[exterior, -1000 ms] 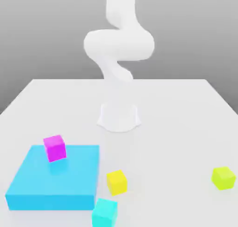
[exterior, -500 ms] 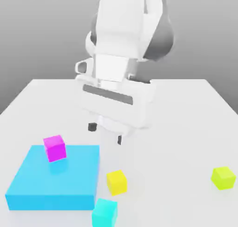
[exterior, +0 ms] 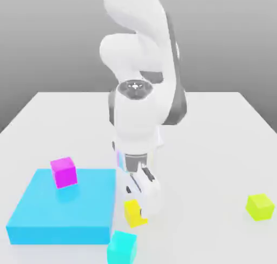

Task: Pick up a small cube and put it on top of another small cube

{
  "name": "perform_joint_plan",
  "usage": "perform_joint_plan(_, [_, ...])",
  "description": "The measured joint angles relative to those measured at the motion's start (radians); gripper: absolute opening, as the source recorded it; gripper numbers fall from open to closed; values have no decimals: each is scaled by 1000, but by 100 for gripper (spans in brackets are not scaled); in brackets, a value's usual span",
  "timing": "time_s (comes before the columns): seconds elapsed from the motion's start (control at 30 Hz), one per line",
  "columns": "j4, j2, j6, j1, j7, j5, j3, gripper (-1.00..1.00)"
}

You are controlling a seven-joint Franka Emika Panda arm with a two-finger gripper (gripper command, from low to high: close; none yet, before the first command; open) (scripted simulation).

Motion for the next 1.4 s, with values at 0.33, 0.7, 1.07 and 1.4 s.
perform_joint_plan(0.33, [17, 96, 78, 106, 44, -61, -121, -100])
perform_joint_plan(0.7, [-28, -121, -90, -24, -108, 145, 58, -100])
perform_joint_plan(1.07, [196, -103, -323, 320, -19, 114, 299, -100])
perform_joint_plan(1.4, [296, 101, -238, 513, 174, -123, 234, 100])
